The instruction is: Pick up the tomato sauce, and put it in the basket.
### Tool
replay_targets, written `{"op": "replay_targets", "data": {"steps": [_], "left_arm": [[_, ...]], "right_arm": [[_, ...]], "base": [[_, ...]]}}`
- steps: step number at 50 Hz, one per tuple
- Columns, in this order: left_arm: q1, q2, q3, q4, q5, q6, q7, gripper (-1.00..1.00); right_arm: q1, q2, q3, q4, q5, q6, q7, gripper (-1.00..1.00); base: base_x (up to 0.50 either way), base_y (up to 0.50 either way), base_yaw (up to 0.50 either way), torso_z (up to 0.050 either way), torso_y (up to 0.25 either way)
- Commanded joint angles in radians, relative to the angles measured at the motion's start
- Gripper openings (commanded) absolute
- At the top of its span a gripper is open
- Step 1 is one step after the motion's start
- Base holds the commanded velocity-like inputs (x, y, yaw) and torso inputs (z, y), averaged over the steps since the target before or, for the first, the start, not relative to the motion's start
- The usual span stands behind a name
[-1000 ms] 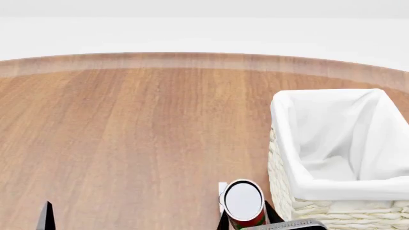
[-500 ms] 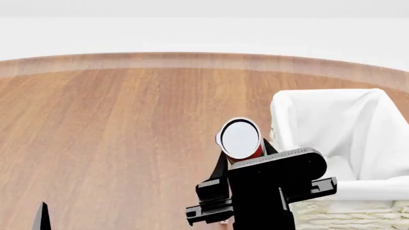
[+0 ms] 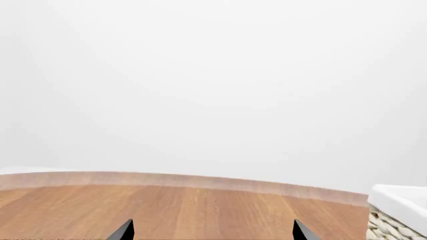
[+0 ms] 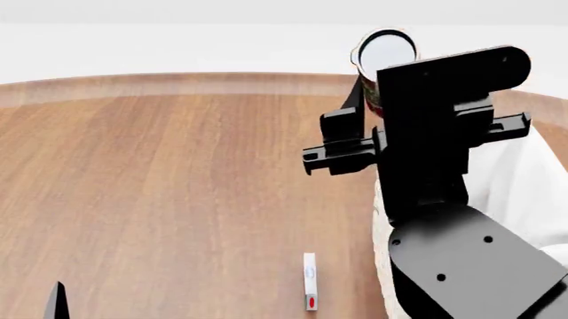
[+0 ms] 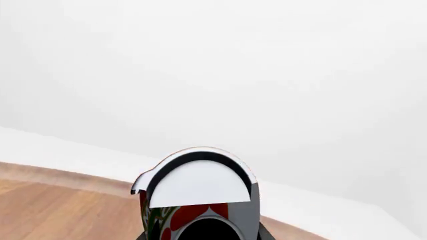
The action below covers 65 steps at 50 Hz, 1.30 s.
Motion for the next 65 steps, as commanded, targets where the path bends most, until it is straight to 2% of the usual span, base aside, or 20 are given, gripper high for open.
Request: {"op": "replay_targets", "data": {"steps": [1, 9, 14, 24, 27, 31, 32, 48, 53, 65], "left_arm": [[0.004, -0.003, 0.0, -0.001, -0.007, 0.005, 0.0, 1.0], [0.012, -0.005, 0.006, 0.006, -0.006, 0.011, 0.0, 1.0], [0.018, -0.009, 0.005, 0.017, -0.008, 0.009, -0.004, 1.0], [0.018, -0.012, 0.002, 0.006, -0.019, 0.02, 0.0, 1.0], [0.021, -0.012, 0.004, 0.013, -0.018, 0.019, -0.003, 1.0], [0.021, -0.013, 0.004, 0.011, -0.016, 0.021, -0.003, 1.0], [0.021, -0.014, 0.004, 0.011, -0.018, 0.02, -0.004, 1.0], [0.012, -0.015, 0.018, 0.019, -0.009, 0.011, -0.012, 1.0], [0.009, -0.012, 0.018, 0.006, -0.011, 0.016, -0.011, 1.0], [0.019, -0.013, 0.024, -0.006, 0.0, 0.032, -0.01, 1.0]], "right_arm": [[0.138, -0.024, 0.04, 0.188, -0.008, 0.033, -0.08, -1.0], [0.205, -0.061, 0.017, 0.454, -0.078, -0.014, -0.145, -1.0], [0.301, -0.114, -0.028, 0.778, -0.169, -0.09, -0.226, -1.0], [0.337, -0.166, -0.048, 1.079, -0.215, -0.174, -0.313, -1.0], [0.383, -0.202, -0.059, 1.225, -0.242, -0.226, -0.351, -1.0], [0.505, -0.29, -0.093, 1.563, -0.303, -0.346, -0.444, -1.0], [0.515, -0.296, -0.087, 1.586, -0.308, -0.346, -0.45, -1.0], [0.513, -0.305, 0.199, 1.589, -0.581, -0.169, -0.563, -1.0], [0.503, -0.319, 0.195, 1.588, -0.697, -0.114, -0.668, -1.0], [0.496, -0.33, 0.322, 1.589, -0.75, -0.035, -0.643, -1.0]], "base": [[0.0, 0.0, 0.0, 0.0, 0.0], [0.0, 0.0, 0.0, 0.0, 0.0], [0.0, 0.0, 0.0, 0.0, 0.0], [0.0, 0.0, 0.0, 0.0, 0.0], [0.0, 0.0, 0.0, 0.0, 0.0], [0.0, 0.0, 0.0, 0.0, 0.0], [0.0, 0.0, 0.0, 0.0, 0.0], [0.0, 0.0, 0.0, 0.0, 0.001], [0.0, 0.0, 0.0, 0.0, 0.0], [0.0, 0.0, 0.0, 0.0, 0.0]]}}
